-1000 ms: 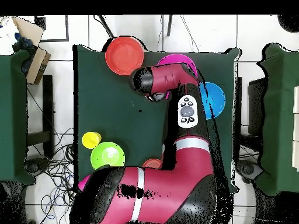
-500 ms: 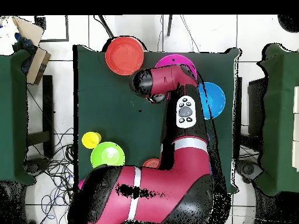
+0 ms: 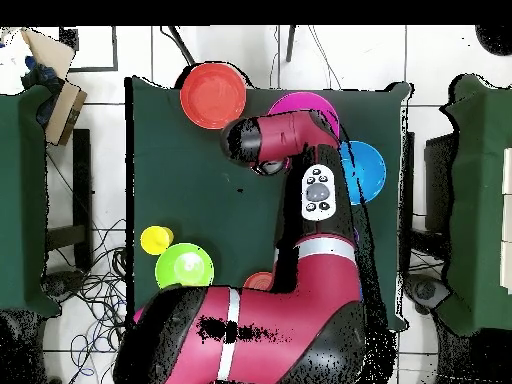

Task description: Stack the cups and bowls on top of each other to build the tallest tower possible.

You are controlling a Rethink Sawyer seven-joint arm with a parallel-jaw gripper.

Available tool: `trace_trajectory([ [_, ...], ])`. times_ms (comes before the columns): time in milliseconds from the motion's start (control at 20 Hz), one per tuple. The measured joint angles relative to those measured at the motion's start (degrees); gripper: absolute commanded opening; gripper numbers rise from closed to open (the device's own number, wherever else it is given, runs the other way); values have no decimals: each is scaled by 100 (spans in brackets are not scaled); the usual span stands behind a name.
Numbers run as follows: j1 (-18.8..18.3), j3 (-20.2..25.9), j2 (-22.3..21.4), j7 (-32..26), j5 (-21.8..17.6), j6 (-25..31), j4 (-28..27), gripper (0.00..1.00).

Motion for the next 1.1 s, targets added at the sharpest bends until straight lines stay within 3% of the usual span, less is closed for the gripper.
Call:
trace_trajectory([
  [1100, -188, -1, -507, 0, 492, 38, 146, 0],
])
